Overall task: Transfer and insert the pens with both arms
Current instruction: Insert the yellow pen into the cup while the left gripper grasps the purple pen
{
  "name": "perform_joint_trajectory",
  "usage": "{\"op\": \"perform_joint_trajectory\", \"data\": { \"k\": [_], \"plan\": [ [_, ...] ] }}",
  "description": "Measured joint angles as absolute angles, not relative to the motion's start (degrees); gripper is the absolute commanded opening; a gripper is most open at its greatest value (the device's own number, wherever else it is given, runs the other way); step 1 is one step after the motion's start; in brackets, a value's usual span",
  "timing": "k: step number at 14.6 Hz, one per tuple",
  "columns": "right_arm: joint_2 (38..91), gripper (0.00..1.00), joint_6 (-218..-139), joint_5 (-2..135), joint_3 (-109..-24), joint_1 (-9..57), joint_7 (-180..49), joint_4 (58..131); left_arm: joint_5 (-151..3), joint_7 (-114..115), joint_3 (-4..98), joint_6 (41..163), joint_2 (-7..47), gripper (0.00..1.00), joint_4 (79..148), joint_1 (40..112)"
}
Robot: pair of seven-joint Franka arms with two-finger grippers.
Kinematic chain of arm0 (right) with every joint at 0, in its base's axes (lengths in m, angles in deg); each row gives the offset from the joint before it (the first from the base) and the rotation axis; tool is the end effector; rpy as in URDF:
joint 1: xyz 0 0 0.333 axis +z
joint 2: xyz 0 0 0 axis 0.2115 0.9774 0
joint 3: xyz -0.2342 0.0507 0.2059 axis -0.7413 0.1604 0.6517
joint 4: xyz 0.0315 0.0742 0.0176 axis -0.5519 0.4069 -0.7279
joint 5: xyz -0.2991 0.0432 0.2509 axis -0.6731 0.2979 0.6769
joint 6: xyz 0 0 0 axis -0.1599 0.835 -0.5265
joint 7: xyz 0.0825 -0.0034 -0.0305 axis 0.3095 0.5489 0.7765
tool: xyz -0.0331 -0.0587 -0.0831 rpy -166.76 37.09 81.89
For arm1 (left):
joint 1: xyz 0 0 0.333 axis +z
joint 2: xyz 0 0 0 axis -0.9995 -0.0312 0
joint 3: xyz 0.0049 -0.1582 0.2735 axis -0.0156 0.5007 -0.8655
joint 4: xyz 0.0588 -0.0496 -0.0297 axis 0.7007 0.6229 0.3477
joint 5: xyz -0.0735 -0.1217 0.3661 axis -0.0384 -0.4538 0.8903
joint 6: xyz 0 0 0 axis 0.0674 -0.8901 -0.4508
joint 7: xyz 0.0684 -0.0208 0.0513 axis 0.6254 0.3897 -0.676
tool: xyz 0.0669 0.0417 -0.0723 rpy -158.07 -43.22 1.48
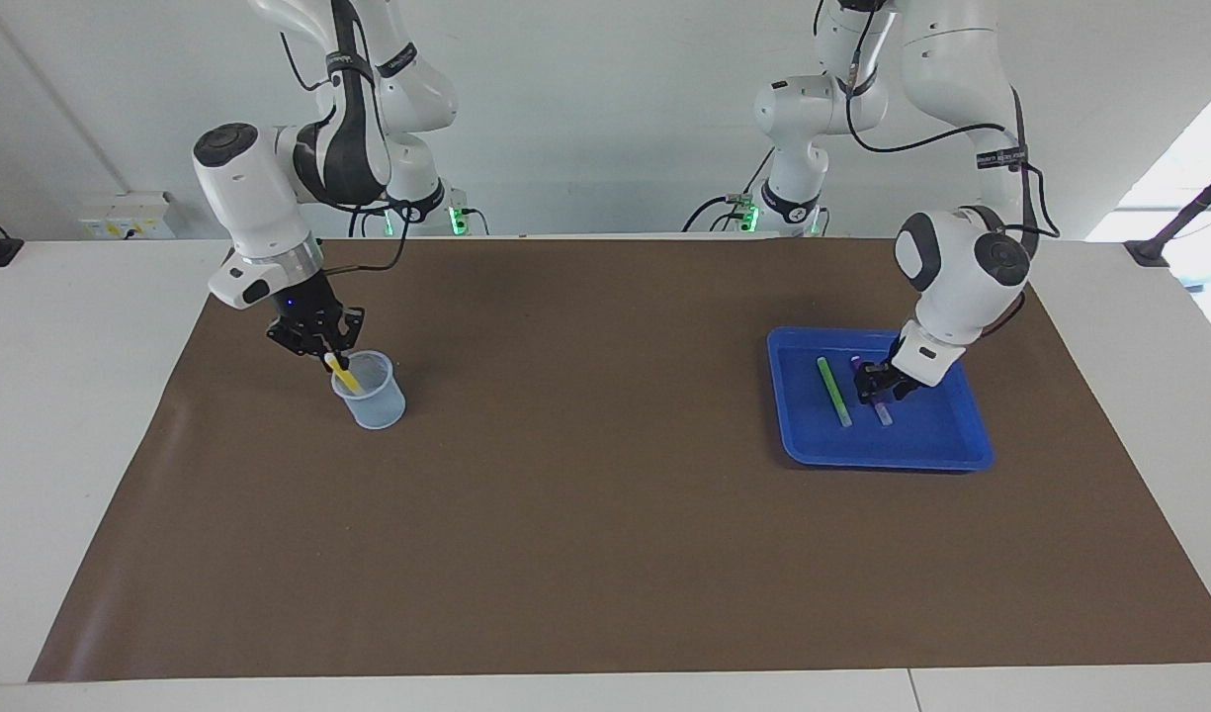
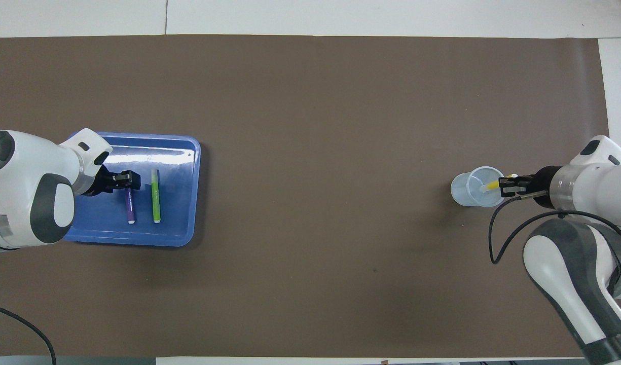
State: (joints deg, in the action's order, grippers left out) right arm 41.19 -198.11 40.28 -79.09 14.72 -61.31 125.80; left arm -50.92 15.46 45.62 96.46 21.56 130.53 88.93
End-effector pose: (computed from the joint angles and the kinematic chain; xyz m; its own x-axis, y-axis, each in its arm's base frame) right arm 0.4996 -0.0250 0.4049 0.9768 0.1041 0.1872 0.1131 -0.9929 -0.0376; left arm 0.5441 -0.0097 0.3126 0.9993 0.0240 -0.0292 0.0250 -0.9991 0.0353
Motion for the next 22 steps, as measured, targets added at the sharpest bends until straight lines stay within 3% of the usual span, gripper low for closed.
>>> {"op": "perform_joint_trajectory", "data": {
  "k": [6,9,10,11,12,13,19,22],
  "plan": [
    [42.5,0.00,-199.1,40.3,-79.2,14.7,-61.3,126.0,-50.9,15.9,45.6,96.5,21.1,0.46,130.6,89.2],
    [42.9,0.00,-199.2,40.3,-79.2,14.7,-61.3,126.0,-50.9,15.9,45.6,96.9,20.9,0.24,130.6,89.2],
    [43.0,0.18,-199.2,40.3,-79.2,14.7,-61.3,126.0,-50.9,15.9,45.6,96.9,20.8,0.13,130.6,89.2],
    [43.0,0.52,-199.2,40.3,-79.2,14.7,-61.3,126.0,-50.9,16.0,45.6,97.0,20.8,0.02,130.6,89.2],
    [43.0,0.78,-199.2,40.3,-79.2,14.7,-61.3,126.0,-50.9,16.0,45.6,97.0,20.8,0.00,130.6,89.2],
    [43.0,0.86,-199.2,40.3,-79.2,14.7,-61.3,126.0,-50.9,16.0,45.6,97.0,20.8,0.00,130.5,89.2],
    [43.0,1.00,-199.2,40.3,-79.3,14.7,-61.5,125.9,-50.9,16.0,45.6,96.1,20.8,0.00,129.9,89.4],
    [42.9,1.00,-199.1,40.3,-79.4,14.7,-61.5,125.1,-50.9,15.7,45.6,85.3,20.8,0.00,123.2,89.5]
  ]
}}
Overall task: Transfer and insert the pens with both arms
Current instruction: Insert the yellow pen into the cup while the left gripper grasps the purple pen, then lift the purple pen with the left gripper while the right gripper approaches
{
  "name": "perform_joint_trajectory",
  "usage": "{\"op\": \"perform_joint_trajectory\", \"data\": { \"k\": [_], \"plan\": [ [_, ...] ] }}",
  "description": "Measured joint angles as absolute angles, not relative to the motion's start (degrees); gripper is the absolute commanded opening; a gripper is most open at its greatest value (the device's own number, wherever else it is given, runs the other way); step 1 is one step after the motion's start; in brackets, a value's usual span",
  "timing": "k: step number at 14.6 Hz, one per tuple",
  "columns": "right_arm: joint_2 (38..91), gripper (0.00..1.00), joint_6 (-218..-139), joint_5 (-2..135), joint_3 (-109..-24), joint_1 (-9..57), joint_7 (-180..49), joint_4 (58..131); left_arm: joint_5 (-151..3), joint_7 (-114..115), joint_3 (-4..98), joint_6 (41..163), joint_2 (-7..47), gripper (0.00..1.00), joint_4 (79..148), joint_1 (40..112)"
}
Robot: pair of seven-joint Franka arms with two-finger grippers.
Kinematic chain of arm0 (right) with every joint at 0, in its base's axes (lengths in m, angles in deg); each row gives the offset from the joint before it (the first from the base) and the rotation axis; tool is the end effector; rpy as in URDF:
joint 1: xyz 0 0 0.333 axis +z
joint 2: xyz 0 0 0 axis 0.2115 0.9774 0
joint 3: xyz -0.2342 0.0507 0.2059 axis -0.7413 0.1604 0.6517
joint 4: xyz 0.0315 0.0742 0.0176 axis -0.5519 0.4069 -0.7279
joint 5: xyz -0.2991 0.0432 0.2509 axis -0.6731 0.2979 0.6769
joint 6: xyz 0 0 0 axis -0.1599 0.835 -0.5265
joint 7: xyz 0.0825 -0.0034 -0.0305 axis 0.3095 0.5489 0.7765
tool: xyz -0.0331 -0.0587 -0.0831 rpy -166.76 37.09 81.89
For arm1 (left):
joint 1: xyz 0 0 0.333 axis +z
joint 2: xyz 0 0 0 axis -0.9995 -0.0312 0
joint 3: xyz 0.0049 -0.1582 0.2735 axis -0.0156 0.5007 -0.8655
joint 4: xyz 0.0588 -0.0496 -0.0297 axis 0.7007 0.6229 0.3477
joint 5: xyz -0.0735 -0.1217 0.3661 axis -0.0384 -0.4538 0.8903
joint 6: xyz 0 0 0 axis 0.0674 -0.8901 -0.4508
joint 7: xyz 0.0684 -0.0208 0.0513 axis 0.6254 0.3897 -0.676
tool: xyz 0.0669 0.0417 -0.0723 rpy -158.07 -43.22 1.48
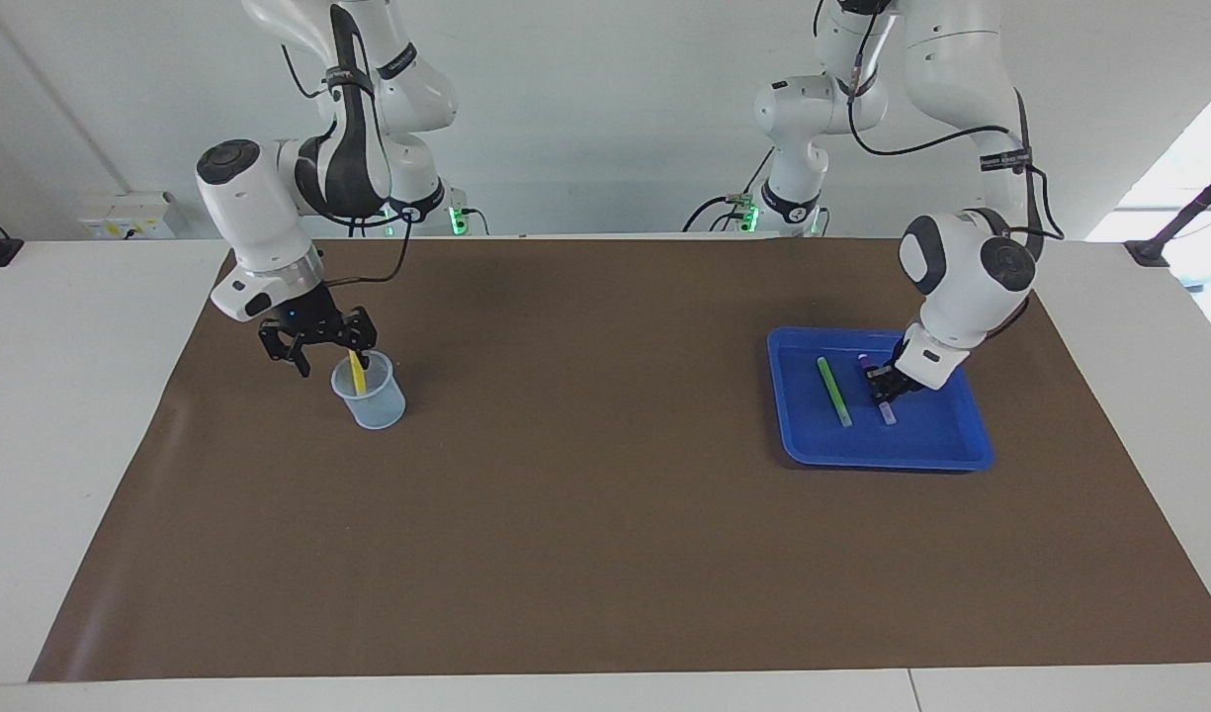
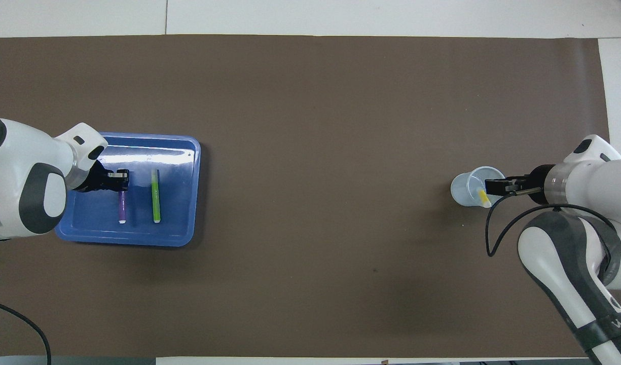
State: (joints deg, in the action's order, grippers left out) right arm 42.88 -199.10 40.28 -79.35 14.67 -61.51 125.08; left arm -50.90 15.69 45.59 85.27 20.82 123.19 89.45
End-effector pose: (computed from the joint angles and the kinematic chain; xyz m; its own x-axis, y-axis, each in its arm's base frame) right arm 0.5062 -0.0282 0.3977 0.9778 0.0946 0.1870 0.1029 -0.9941 -0.0351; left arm 0.5611 -0.0056 0.3439 0.9938 0.0223 -0.1089 0.0266 -0.9989 0.0383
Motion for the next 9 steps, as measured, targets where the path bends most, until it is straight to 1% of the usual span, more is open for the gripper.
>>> {"op": "perform_joint_trajectory", "data": {
  "k": [2,4,7,9],
  "plan": [
    [42.7,1.00,-197.6,40.3,-79.9,14.7,-61.5,123.9,-50.9,13.1,45.8,77.0,21.0,0.00,117.5,89.4],
    [42.2,1.00,-194.9,40.3,-80.5,14.6,-61.5,122.2,-51.9,8.4,46.5,70.4,21.3,0.00,113.5,89.3],
    [41.5,1.00,-190.3,40.3,-80.5,14.6,-61.5,118.6,-59.9,-1.8,47.7,60.1,22.2,0.00,107.4,89.2],
    [41.2,1.00,-184.7,40.2,-80.5,14.6,-62.0,114.7,-66.2,-14.9,49.0,57.0,23.6,0.00,105.1,89.2]
  ]
}}
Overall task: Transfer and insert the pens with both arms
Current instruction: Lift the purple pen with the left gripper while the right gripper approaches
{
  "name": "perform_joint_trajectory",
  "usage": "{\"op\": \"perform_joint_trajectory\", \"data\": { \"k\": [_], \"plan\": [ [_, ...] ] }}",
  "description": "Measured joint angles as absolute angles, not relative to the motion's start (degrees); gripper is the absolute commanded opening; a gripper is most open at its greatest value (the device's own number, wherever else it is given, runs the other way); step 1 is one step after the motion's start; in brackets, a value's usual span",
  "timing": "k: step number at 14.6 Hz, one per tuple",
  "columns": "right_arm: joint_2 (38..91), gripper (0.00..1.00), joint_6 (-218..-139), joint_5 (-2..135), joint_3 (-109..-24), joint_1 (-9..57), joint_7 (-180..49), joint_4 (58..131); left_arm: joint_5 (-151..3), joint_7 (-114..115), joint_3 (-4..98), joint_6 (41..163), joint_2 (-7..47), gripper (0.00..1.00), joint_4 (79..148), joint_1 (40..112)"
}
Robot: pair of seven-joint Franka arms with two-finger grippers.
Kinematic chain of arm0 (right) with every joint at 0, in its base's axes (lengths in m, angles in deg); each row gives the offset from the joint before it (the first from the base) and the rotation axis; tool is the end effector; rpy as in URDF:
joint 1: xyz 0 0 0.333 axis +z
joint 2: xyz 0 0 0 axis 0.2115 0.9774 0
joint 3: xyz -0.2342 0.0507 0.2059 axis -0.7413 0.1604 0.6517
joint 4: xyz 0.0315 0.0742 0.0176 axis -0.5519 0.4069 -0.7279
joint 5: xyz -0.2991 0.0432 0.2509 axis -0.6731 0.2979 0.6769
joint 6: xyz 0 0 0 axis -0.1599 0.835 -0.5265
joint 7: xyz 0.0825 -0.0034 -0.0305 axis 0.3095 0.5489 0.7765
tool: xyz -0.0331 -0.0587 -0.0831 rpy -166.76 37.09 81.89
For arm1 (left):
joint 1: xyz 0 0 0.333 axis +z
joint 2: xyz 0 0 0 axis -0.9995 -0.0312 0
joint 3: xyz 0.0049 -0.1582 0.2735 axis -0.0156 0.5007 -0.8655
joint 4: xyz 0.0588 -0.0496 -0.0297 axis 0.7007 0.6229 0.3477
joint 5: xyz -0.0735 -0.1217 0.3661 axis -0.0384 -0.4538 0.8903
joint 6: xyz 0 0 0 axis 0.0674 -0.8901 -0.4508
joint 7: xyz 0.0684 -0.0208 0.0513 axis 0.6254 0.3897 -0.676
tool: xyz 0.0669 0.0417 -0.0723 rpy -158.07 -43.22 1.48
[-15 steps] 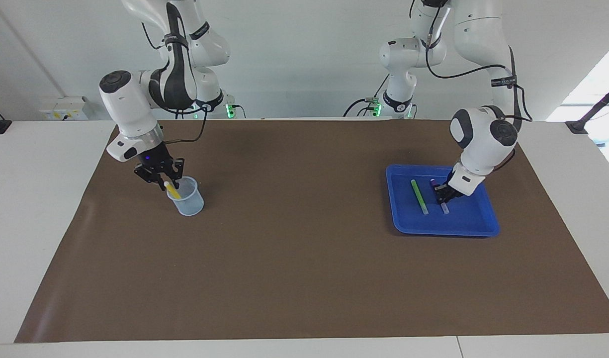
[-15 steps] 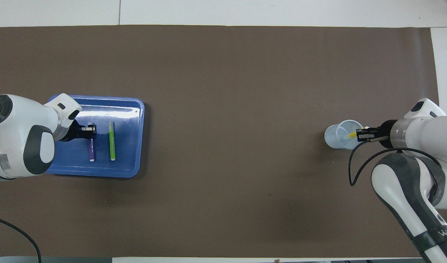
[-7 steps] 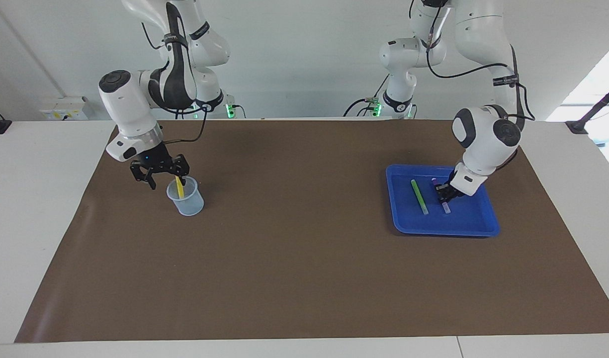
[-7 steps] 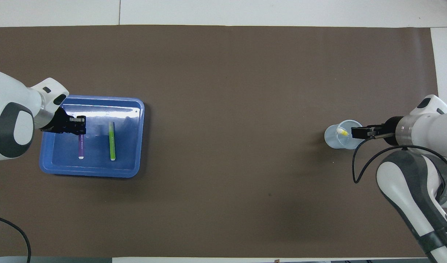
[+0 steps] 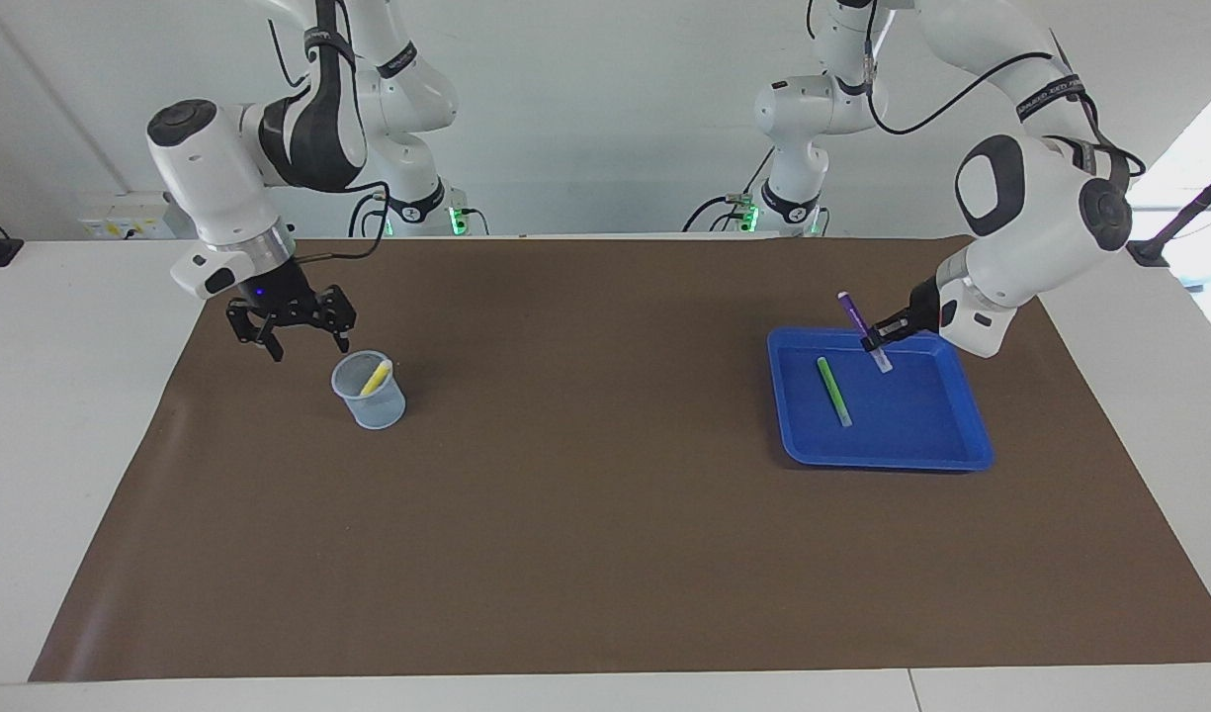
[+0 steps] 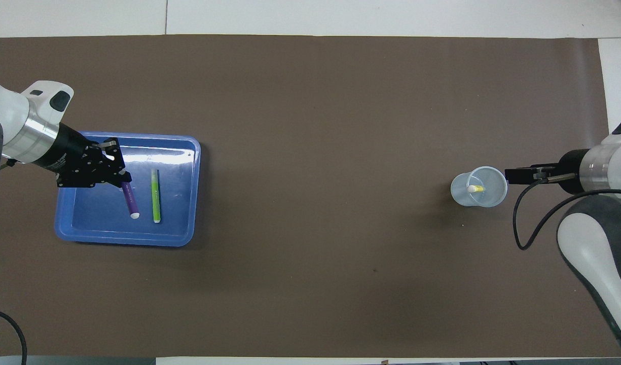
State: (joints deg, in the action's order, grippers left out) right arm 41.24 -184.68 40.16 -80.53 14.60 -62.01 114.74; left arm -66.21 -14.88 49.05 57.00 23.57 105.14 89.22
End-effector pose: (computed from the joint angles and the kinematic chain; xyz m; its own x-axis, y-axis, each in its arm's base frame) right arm 0.5198 -0.0391 0.4717 0.9858 0.0801 0.1478 0.0894 -0.9943 -0.0573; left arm 0.5668 -0.0697 0.4827 0.8197 0.4454 -0.3602 0.5184 -0.8443 0.1359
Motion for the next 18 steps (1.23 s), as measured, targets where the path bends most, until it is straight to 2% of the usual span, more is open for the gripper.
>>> {"op": "perform_joint_trajectory", "data": {
  "k": [4,7,10,13,18],
  "plan": [
    [41.2,1.00,-172.4,34.1,-80.4,14.6,-67.3,104.8,-79.1,-38.0,52.8,56.6,26.1,0.00,105.1,89.1],
    [42.5,1.00,-164.6,33.4,-79.6,14.9,-70.3,97.3,-91.1,-47.3,53.4,57.1,27.3,0.00,106.9,88.4],
    [45.4,1.00,-159.1,32.9,-77.2,14.9,-74.5,90.4,-100.4,-53.5,53.4,62.3,30.1,0.00,112.8,86.0],
    [47.9,1.00,-154.8,32.1,-74.7,14.9,-78.5,85.4,-105.5,-58.8,53.5,71.5,34.4,0.00,119.7,80.0],
    [48.3,1.00,-153.4,34.1,-71.9,15.0,-80.1,83.5,-116.9,-62.9,53.6,87.4,41.4,0.00,131.4,72.1]
  ]
}}
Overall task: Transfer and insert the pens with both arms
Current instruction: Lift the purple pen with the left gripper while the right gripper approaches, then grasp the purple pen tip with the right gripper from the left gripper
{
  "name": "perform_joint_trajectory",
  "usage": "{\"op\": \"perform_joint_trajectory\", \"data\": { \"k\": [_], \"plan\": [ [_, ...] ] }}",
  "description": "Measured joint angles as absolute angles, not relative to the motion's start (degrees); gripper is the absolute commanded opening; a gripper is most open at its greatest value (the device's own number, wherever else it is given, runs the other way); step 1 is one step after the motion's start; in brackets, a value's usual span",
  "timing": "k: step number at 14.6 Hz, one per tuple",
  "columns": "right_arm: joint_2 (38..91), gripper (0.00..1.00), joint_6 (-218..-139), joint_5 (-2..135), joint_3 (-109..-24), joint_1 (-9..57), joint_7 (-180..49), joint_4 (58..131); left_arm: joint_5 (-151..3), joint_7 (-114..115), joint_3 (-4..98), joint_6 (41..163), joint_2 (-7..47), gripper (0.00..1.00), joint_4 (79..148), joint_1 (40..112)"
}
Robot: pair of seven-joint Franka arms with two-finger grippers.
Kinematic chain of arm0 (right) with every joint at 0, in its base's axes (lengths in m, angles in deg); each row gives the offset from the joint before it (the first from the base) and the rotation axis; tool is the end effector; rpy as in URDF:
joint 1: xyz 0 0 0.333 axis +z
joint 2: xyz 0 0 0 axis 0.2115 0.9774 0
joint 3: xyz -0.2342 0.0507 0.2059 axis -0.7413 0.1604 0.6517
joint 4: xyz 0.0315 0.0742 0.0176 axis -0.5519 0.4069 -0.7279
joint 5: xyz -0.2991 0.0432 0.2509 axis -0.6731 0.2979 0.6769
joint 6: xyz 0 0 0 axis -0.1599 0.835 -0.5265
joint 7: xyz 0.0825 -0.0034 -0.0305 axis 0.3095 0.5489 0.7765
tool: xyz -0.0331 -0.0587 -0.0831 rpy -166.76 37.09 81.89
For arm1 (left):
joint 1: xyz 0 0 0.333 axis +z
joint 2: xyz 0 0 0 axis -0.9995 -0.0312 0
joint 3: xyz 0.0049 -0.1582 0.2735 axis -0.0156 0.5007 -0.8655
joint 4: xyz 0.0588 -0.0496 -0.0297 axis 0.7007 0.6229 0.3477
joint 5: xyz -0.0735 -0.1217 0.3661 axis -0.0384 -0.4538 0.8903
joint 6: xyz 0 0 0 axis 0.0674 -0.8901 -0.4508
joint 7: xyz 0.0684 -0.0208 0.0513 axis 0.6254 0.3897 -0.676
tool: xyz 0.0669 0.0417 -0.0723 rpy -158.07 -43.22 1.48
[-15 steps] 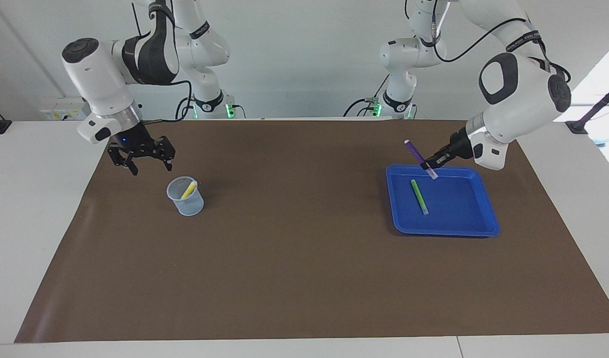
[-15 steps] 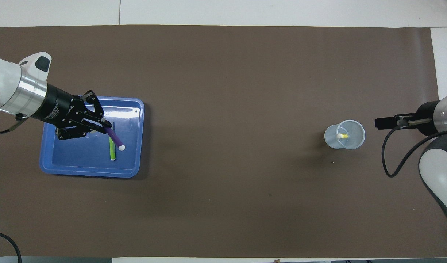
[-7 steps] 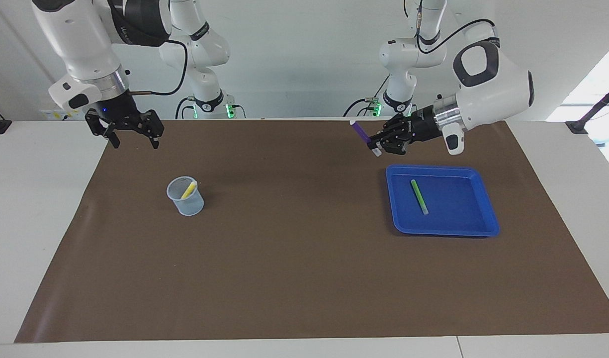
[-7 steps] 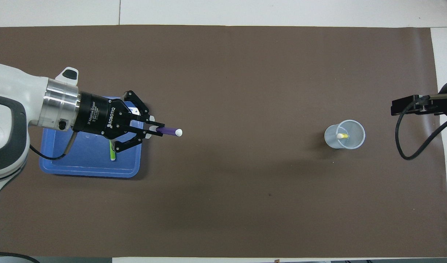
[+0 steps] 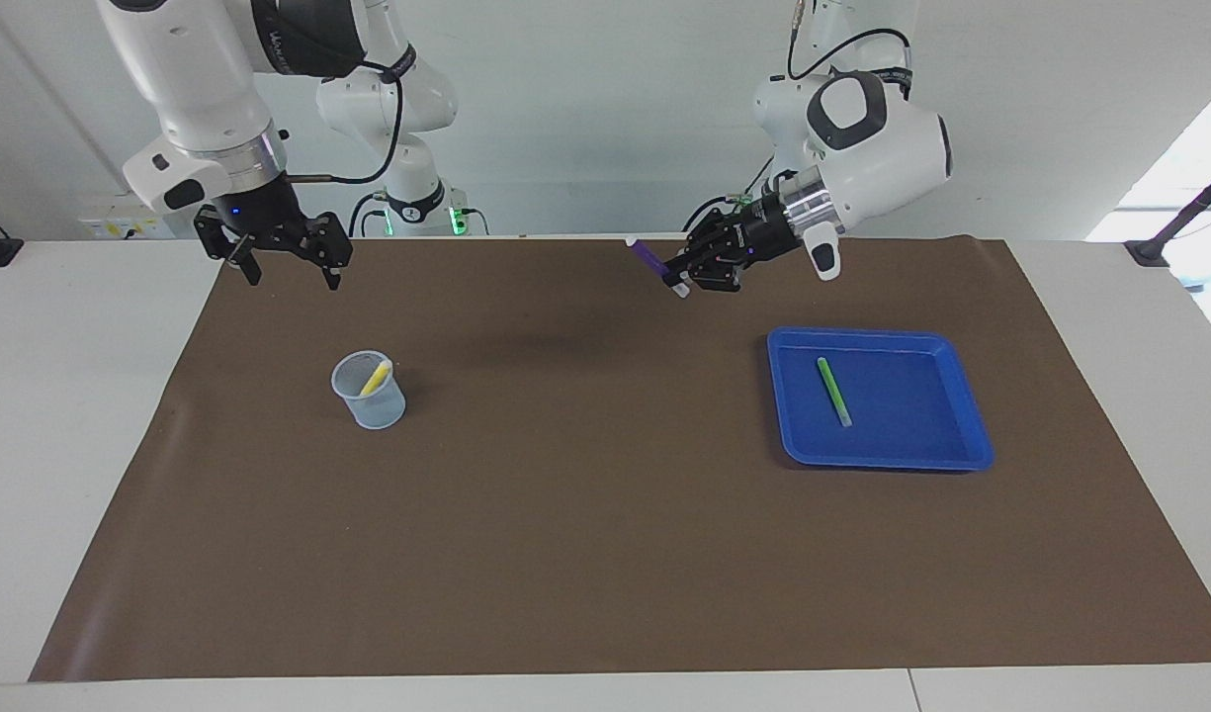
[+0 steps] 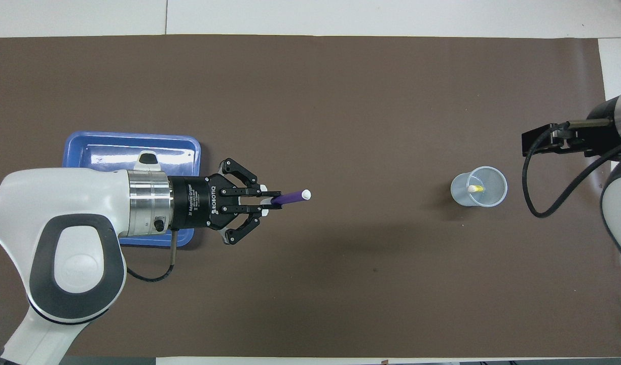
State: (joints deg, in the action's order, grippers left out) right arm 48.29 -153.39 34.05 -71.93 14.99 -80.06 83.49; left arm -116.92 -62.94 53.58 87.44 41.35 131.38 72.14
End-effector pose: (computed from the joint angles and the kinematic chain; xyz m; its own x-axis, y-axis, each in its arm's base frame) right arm 0.5506 0.0407 0.6179 0.9993 -0.0338 0.0166 -0.0343 -0.9990 0.0290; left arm 0.4462 -0.2594 0.4931 -0.0066 0.5424 -0.8401 0.9999 0.0122 0.0000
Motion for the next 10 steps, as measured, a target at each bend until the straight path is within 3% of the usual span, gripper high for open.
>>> {"op": "perform_joint_trajectory", "data": {
  "k": [5,10],
  "plan": [
    [47.3,1.00,-153.3,49.8,-68.7,15.2,-81.6,83.3,-122.5,-67.4,53.6,100.4,46.3,0.00,137.4,63.3],
    [47.2,1.00,-153.6,63.9,-64.5,15.5,-82.9,83.4,-122.7,-66.9,53.1,100.2,46.6,0.00,138.1,61.7]
  ]
}}
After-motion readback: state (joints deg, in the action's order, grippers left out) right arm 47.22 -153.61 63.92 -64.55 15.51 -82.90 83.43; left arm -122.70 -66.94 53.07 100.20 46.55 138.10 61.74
